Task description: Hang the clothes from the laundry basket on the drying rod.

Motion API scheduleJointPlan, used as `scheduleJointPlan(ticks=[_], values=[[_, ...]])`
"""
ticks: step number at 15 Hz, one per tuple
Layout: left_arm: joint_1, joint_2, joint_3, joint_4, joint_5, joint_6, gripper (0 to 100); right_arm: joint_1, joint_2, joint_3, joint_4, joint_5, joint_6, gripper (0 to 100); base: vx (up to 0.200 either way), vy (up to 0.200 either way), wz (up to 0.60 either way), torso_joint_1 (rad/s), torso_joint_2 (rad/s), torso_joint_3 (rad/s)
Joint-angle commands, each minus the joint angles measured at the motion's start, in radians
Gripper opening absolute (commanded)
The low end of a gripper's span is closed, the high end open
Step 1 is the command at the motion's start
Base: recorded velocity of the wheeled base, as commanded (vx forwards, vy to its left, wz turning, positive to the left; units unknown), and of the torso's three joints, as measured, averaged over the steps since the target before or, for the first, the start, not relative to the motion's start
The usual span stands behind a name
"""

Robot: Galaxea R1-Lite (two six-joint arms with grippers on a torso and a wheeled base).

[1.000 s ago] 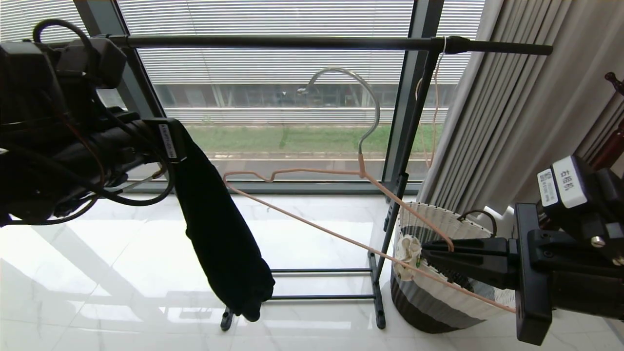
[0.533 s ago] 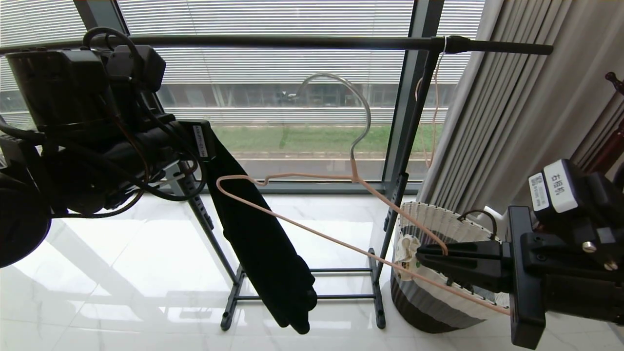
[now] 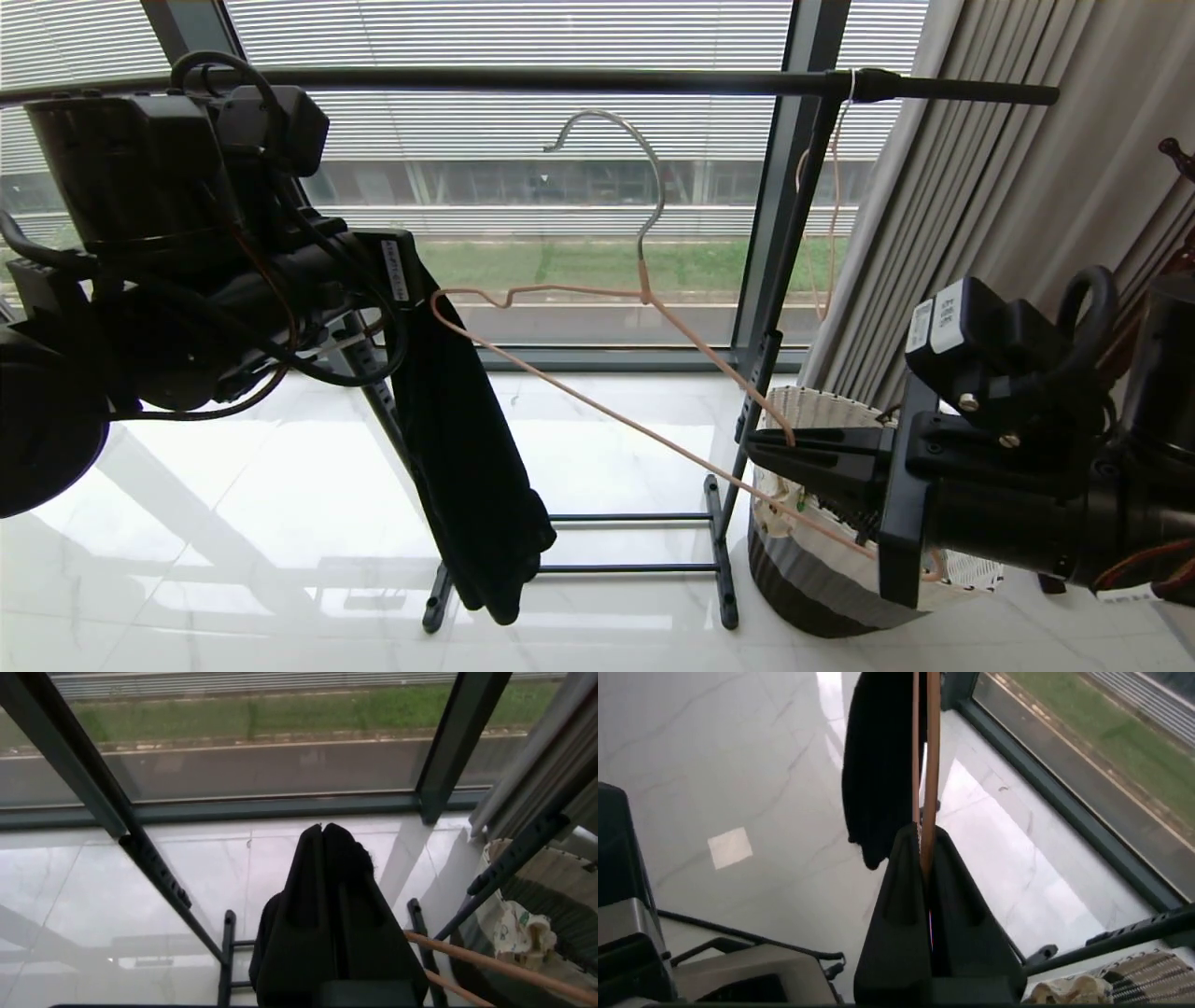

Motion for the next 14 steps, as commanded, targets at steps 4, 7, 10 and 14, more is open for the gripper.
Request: scheduleJointPlan(ticks=[4, 7, 10, 14], values=[[0.002, -0.012, 0.006, -0.002, 0.004, 0.001, 0, 0.02, 0.018, -0.023, -0.017, -0.035, 0.027, 0, 0.0, 0.0, 0.0, 0.0, 0.0, 0.0], [0.008, 0.029, -0.034, -0.048, 0.01, 0.004, 0, 0.102, 0.017, -0.027, -0.011, -0.038, 0.028, 0, 0.0, 0.0, 0.0, 0.0, 0.0, 0.0], [0.035, 0.068, -0.094, -0.066, 0.067, 0.006, 0, 0.176, 0.021, -0.02, 0.019, -0.038, 0.028, 0, 0.0, 0.0, 0.0, 0.0, 0.0, 0.0], [0.048, 0.063, -0.105, -0.066, 0.068, 0.006, 0, 0.181, 0.061, -0.009, 0.012, -0.039, 0.039, 0, 0.0, 0.0, 0.0, 0.0, 0.0, 0.0]])
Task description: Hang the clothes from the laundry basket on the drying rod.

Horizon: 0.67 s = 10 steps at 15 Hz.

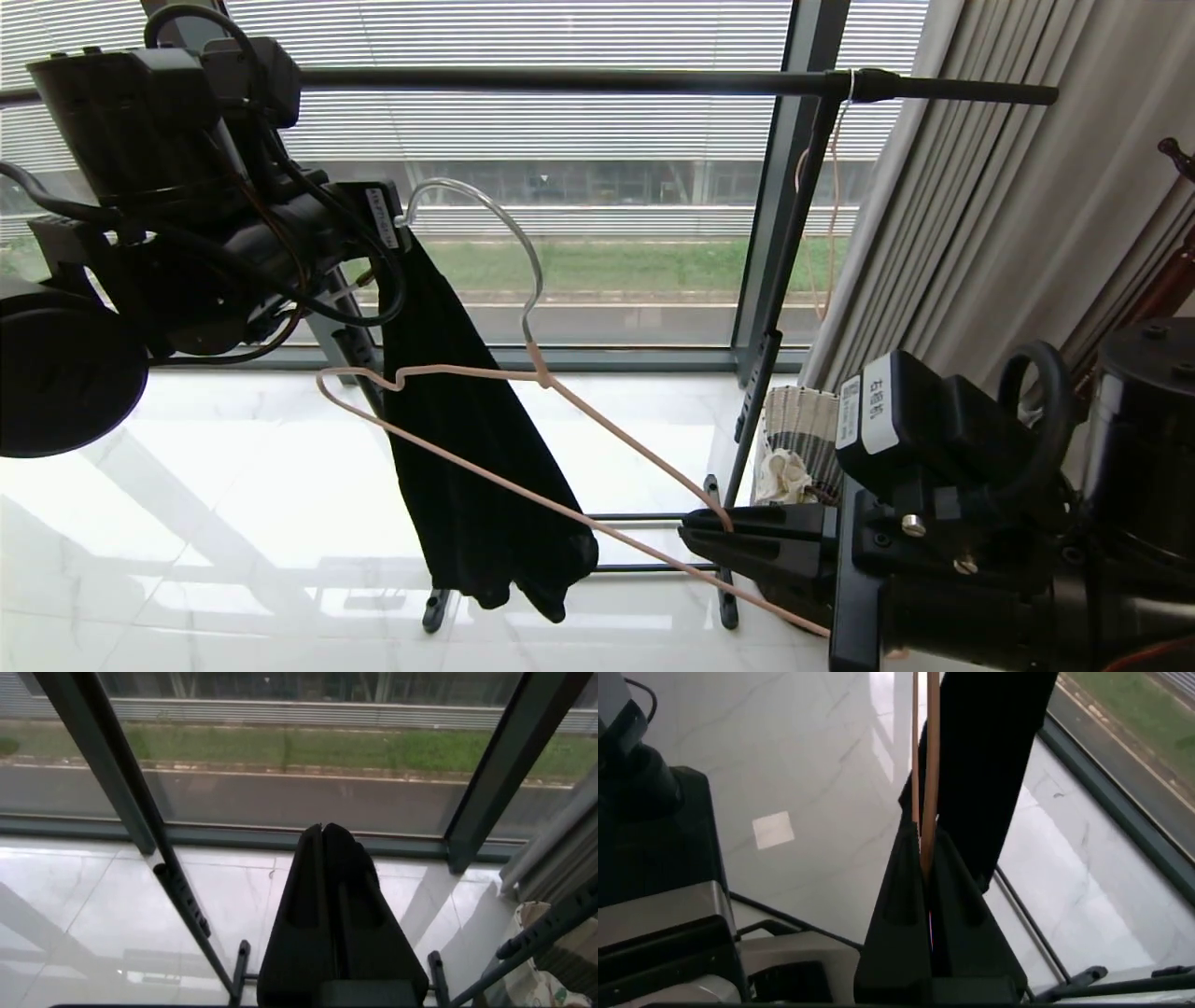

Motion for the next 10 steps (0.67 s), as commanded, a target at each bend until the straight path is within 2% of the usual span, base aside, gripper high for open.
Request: scheduleJointPlan(ticks=[1, 5, 8, 10], values=[[0.0, -0.001, -0.001, -0.001, 0.001, 0.0, 0, -0.002, 0.036, -0.005, -0.021, 0.0, 0.006, 0, 0.0, 0.0, 0.0, 0.0, 0.0, 0.0], [-0.002, -0.001, -0.001, 0.001, 0.004, 0.001, 0, -0.028, 0.188, -0.02, -0.219, -0.1, 0.073, 0, 0.0, 0.0, 0.0, 0.0, 0.0, 0.0], [-0.002, 0.007, -0.001, 0.001, 0.061, 0.0, 0, -0.048, 0.208, -0.039, -0.224, -0.137, 0.078, 0, 0.0, 0.0, 0.0, 0.0, 0.0, 0.0], [0.0, 0.007, 0.007, 0.001, 0.064, 0.007, 0, -0.083, 0.203, -0.039, -0.233, -0.149, 0.077, 0, 0.0, 0.0, 0.0, 0.0, 0.0, 0.0]])
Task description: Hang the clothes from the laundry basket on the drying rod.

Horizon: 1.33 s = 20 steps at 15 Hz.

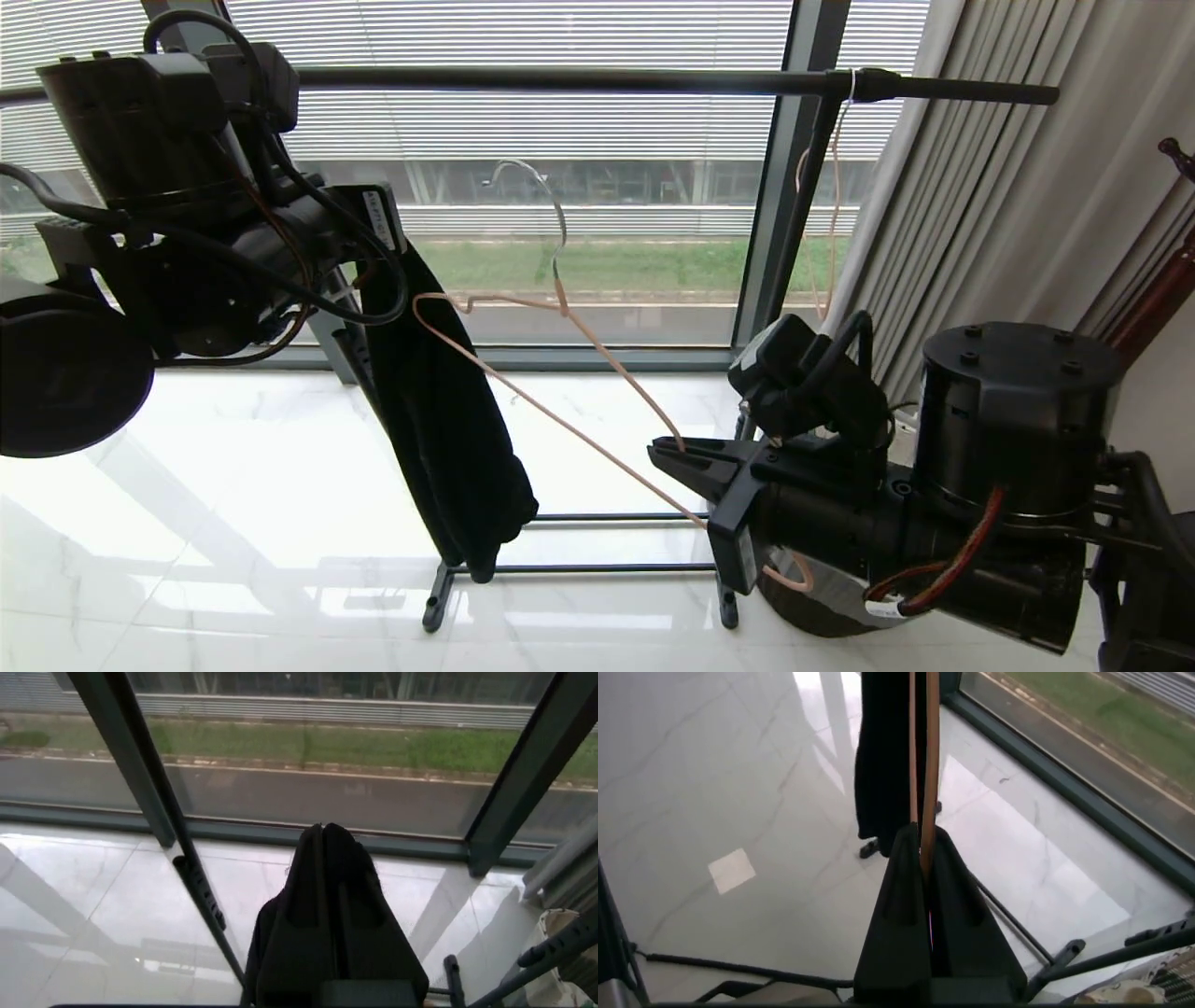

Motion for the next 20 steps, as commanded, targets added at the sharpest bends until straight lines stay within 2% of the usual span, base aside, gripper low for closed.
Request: scheduleJointPlan(ticks=[1, 9, 10, 13, 15, 17, 20], values=[[0.001, -0.002, 0.006, 0.0, 0.002, 0.012, 0, -0.028, 0.006, -0.004, -0.015, -0.006, -0.002, 0, 0.0, 0.0, 0.0, 0.0, 0.0, 0.0], [-0.007, 0.001, 0.034, -0.002, -0.018, 0.06, 0, 0.015, -0.045, -0.002, -0.027, -0.005, -0.002, 0, 0.0, 0.0, 0.0, 0.0, 0.0, 0.0], [-0.006, -0.003, 0.037, -0.002, -0.052, 0.084, 0, 0.015, -0.056, 0.002, -0.027, -0.003, -0.002, 0, 0.0, 0.0, 0.0, 0.0, 0.0, 0.0], [0.051, -0.02, 0.059, -0.002, -0.256, 0.218, 0, 0.011, -0.077, 0.035, -0.027, -0.005, -0.001, 0, 0.0, 0.0, 0.0, 0.0, 0.0, 0.0], [0.088, -0.018, 0.056, 0.0, -0.356, 0.293, 0, 0.006, -0.091, 0.062, -0.027, -0.005, 0.001, 0, 0.0, 0.0, 0.0, 0.0, 0.0, 0.0], [0.108, -0.02, 0.059, 0.001, -0.409, 0.317, 0, 0.001, -0.125, 0.107, -0.028, -0.003, 0.002, 0, 0.0, 0.0, 0.0, 0.0, 0.0, 0.0], [0.113, -0.02, 0.06, 0.011, -0.446, 0.337, 0, 0.001, -0.206, 0.191, -0.028, 0.023, 0.001, 0, 0.0, 0.0, 0.0, 0.0, 0.0, 0.0]])
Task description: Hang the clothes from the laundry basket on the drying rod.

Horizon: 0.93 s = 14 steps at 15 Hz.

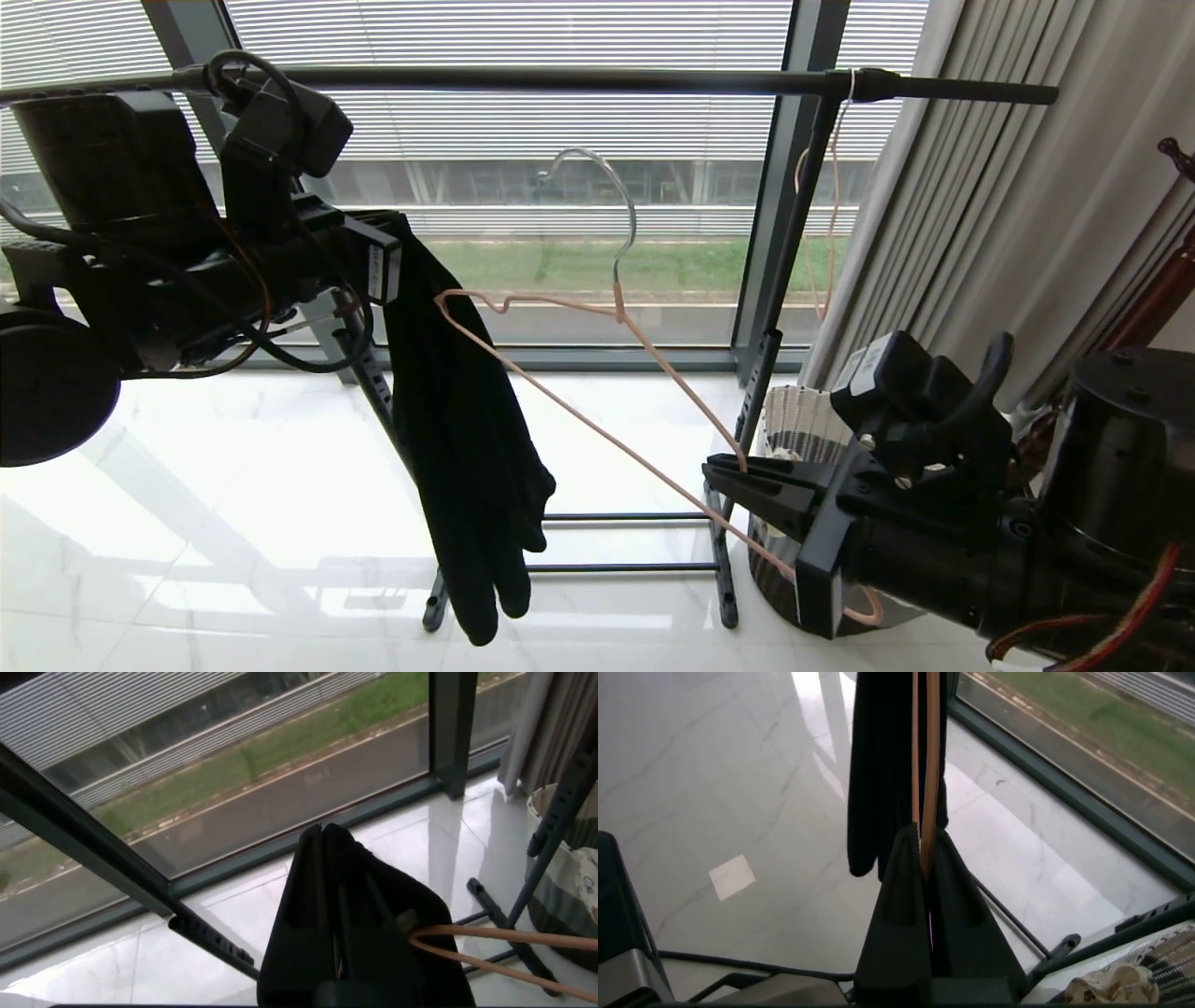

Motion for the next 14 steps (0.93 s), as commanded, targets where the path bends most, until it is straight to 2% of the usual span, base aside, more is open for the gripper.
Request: scheduleJointPlan(ticks=[1, 9, 14], values=[[-0.004, -0.002, 0.001, 0.017, -0.003, 0.002, 0, 0.0, -0.072, 0.051, 0.0, 0.021, -0.002, 0, 0.0, 0.0, 0.0, 0.0, 0.0, 0.0], [-0.107, -0.014, 0.013, 0.044, 0.0, 0.002, 0, -0.002, -0.057, 0.047, 0.0, 0.023, -0.003, 0, 0.0, 0.0, 0.0, 0.0, 0.0, 0.0], [-0.09, -0.021, 0.034, 0.044, 0.031, 0.0, 0, -0.052, -0.058, 0.045, -0.002, 0.02, -0.003, 0, 0.0, 0.0, 0.0, 0.0, 0.0, 0.0]])
